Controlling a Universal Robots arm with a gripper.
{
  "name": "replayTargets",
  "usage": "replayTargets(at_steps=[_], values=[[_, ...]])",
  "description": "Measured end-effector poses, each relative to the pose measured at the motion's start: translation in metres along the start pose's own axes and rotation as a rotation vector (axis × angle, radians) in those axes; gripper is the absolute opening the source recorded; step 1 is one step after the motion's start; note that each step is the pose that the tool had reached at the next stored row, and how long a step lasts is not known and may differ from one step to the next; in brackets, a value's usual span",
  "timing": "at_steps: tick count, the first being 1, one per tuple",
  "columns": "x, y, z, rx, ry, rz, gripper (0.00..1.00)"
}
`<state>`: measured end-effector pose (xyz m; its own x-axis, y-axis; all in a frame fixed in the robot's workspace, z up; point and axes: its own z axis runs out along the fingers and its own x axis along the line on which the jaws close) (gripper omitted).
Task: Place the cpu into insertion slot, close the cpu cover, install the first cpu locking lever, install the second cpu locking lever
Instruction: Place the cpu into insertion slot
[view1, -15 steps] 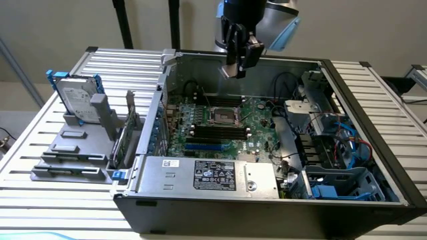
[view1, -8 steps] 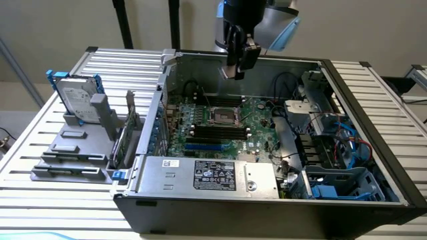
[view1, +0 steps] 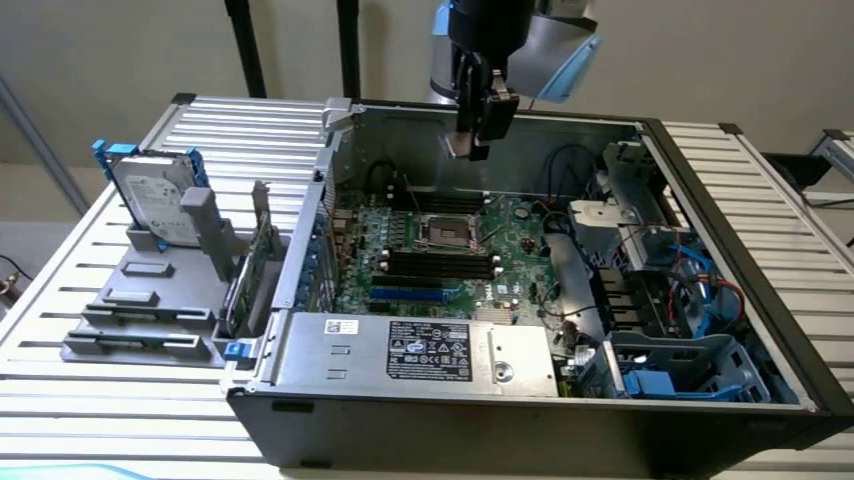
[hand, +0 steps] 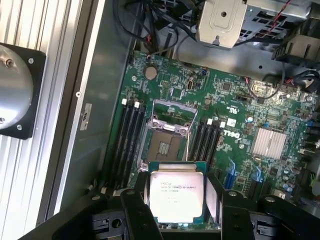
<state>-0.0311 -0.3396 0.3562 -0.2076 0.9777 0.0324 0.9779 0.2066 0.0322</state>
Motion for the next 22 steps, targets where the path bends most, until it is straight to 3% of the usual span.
replayTargets(at_steps=[12,22], values=[[0.003,0.0096,0.0063,0.0039,-0.0025,0.057,0.55],[0.003,0.0107,0.0161,0.0207,-0.0026,0.138,0.55]])
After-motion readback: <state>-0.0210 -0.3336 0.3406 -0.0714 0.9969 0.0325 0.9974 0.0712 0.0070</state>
